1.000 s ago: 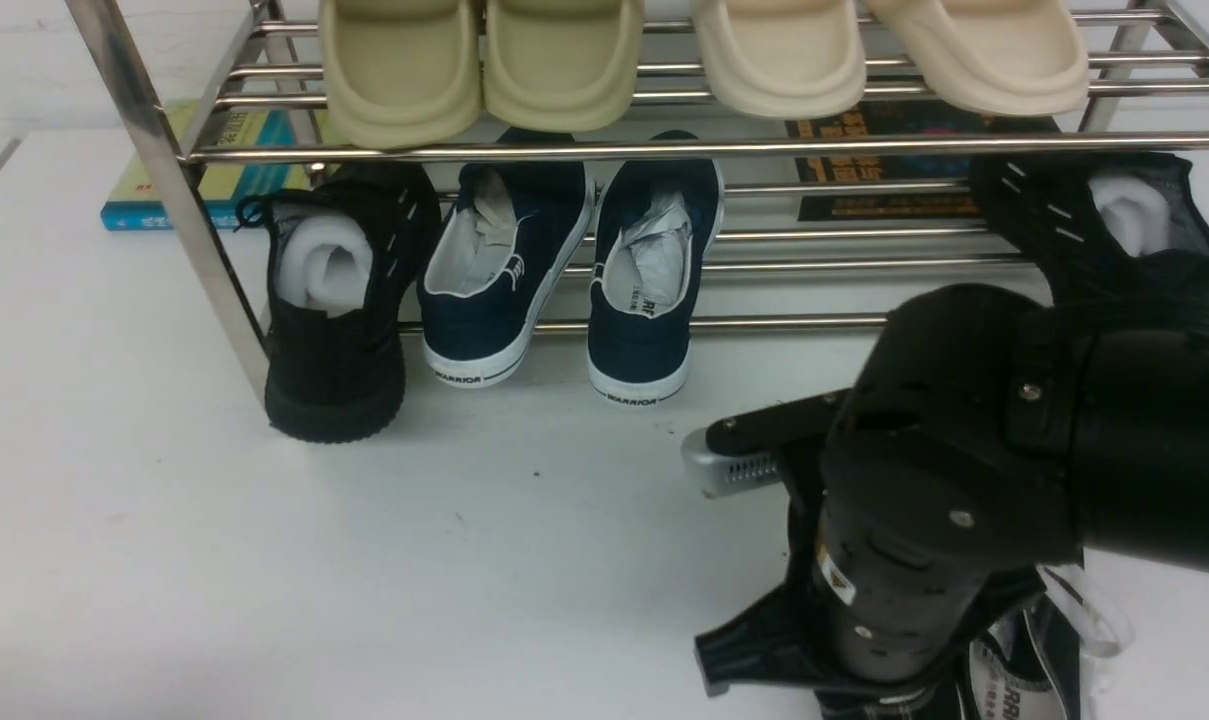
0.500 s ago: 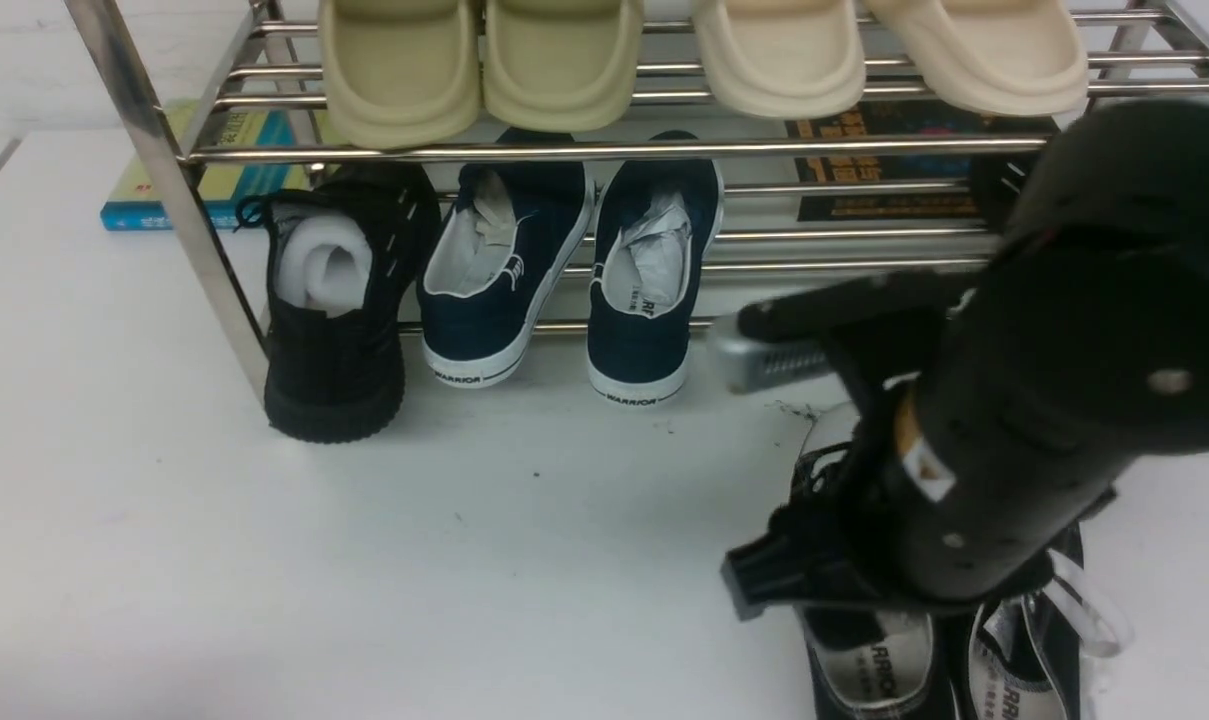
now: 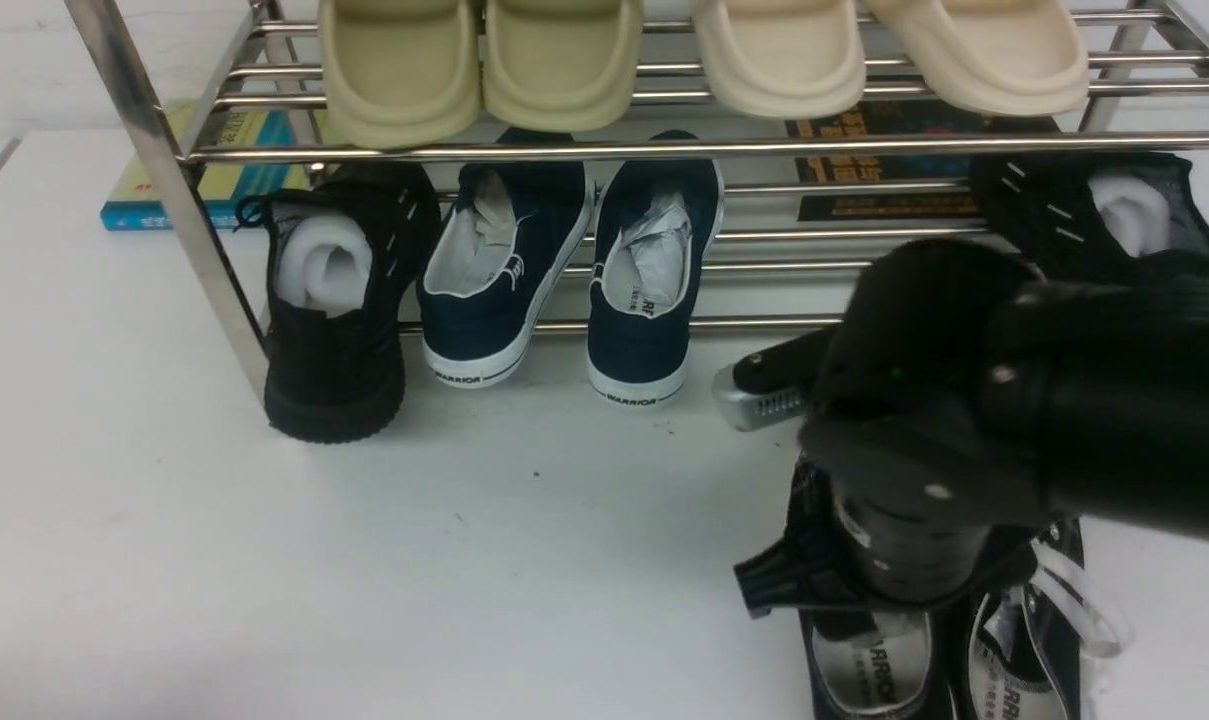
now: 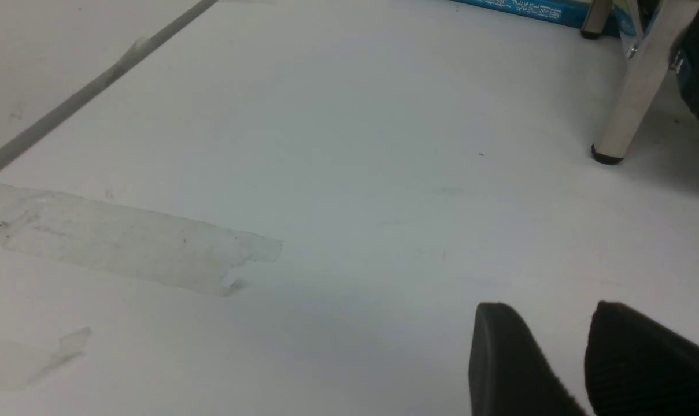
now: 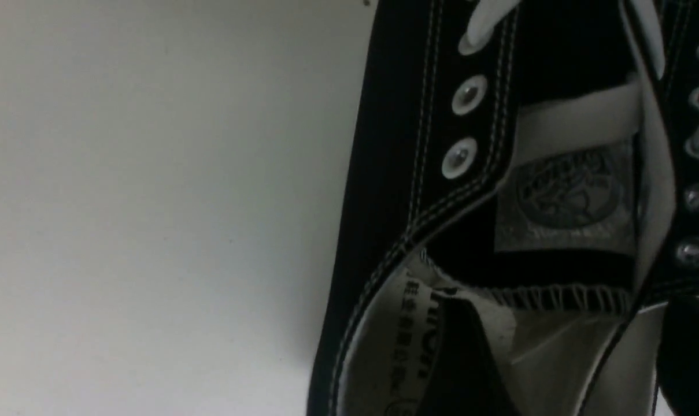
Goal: Take the shoes off the shelf with your hand on the white table.
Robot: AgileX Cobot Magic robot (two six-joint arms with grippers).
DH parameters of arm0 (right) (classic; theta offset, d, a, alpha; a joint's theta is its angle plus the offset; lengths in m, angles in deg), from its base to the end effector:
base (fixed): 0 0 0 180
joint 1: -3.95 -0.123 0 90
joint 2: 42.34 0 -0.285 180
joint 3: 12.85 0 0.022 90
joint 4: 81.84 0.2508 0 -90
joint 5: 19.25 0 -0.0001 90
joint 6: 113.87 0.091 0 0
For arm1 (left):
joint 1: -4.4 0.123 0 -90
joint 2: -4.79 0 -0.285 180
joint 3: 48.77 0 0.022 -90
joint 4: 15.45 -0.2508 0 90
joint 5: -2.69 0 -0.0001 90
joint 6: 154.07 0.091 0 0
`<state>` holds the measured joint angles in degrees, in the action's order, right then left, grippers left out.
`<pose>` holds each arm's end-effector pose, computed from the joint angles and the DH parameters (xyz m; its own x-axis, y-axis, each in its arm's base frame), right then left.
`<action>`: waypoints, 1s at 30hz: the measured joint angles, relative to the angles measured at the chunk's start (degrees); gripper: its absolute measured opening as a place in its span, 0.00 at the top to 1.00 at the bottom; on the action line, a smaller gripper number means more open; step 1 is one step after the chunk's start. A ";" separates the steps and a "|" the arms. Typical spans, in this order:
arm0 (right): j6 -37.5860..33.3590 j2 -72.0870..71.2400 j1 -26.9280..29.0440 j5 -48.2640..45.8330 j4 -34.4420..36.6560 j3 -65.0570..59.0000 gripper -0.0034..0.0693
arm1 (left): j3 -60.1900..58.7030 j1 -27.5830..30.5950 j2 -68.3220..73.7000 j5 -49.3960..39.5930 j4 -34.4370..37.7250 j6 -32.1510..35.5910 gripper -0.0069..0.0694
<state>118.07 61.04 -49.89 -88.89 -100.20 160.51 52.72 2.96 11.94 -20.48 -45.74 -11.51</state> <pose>0.2052 0.2353 0.2482 -0.9604 -0.1622 -0.2264 -0.1195 0.9743 -0.1909 0.0518 0.0168 0.1748 -0.2445 -0.1507 -0.9579 -0.2079 0.9730 -0.1000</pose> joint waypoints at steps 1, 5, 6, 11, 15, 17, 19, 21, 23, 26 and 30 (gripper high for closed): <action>0.05 0.58 0.00 0.06 -0.16 0.00 0.34 | 0.00 0.00 0.00 0.00 0.00 0.00 0.59; 0.12 3.82 0.00 0.13 -0.31 0.00 0.41 | 0.00 0.00 0.00 0.00 0.00 0.00 0.59; 0.12 4.29 0.00 0.13 -0.37 0.00 0.44 | 0.00 0.00 0.00 0.00 0.00 0.00 0.59; -0.34 5.06 0.00 -0.55 -0.10 0.00 0.81 | 0.00 0.00 0.00 0.00 0.00 0.00 0.59; -0.34 2.89 0.00 1.90 0.80 0.00 0.94 | 0.00 0.00 0.00 0.00 0.00 0.00 0.59; -0.34 1.47 0.00 3.38 1.31 0.00 0.94 | 0.00 0.00 0.00 0.00 0.00 0.00 0.59; -0.34 -0.52 0.00 4.41 1.69 0.00 0.94 | 0.00 0.00 0.00 0.00 -0.04 0.00 0.59; -0.34 -1.27 0.00 4.20 1.68 0.00 0.94 | 0.00 0.00 0.00 0.00 -0.04 0.00 0.59; 0.30 -1.47 0.00 4.08 1.75 -1.83 0.94 | 0.00 0.00 0.00 0.00 -0.28 0.00 0.59; 4.68 -1.47 0.00 6.42 0.50 -5.09 0.94 | 0.00 0.00 0.00 0.00 -0.26 0.00 0.59; 10.80 -1.83 0.00 9.06 -2.59 -8.26 0.94 | 0.00 0.00 0.00 0.00 -0.29 0.00 0.59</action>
<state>128.87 59.21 -49.89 -79.83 -102.79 152.24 52.72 2.96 11.94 -20.48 -46.03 -11.51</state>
